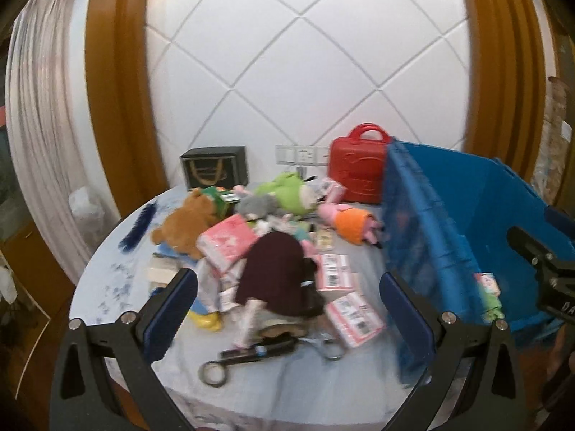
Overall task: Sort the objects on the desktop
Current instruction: 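Move both grippers back over the pile on the table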
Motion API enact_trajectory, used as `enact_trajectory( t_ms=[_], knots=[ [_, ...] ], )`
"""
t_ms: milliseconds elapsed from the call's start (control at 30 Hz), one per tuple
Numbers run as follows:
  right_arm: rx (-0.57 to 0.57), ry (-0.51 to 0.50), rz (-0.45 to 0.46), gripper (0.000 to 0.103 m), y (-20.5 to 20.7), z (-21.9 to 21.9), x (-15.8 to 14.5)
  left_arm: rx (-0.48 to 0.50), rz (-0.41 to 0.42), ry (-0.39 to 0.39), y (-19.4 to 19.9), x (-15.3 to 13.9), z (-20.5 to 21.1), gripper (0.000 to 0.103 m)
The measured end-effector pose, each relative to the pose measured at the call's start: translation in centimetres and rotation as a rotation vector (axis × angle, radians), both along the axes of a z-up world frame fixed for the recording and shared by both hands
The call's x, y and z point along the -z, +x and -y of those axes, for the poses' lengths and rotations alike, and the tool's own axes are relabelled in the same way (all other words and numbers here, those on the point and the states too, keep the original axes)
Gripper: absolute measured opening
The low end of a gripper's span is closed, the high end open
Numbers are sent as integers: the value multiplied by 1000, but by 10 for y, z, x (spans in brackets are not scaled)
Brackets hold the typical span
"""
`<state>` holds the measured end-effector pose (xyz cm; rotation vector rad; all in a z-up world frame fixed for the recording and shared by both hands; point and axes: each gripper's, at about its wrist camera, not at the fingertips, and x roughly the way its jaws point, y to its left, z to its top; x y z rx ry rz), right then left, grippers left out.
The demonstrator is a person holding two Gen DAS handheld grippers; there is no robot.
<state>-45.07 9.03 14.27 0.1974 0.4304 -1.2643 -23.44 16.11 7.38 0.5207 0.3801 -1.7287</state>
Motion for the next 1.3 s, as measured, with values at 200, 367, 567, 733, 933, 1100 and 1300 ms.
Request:
enact_trajectory(
  t_ms=[200,367,567,733,933,1100,1300],
  knots=[
    [-15,-4,18,103,88,-12,2,-44,3,35,102,16,32,103],
    [-19,28,11,103,162,-18,17,-58,32,64,172,34,53,103],
    [-10,127,-1,103,227,-21,56,-75,28,169,232,72,80,103],
    [13,226,-72,103,255,-13,99,-115,12,288,264,119,103,103],
    [5,342,-109,103,273,0,153,-138,0,413,278,173,126,103],
    [-10,443,-99,103,279,19,193,-128,24,479,264,210,147,103],
    [-55,520,-108,103,290,38,229,-120,68,515,246,248,171,103]
  ],
)
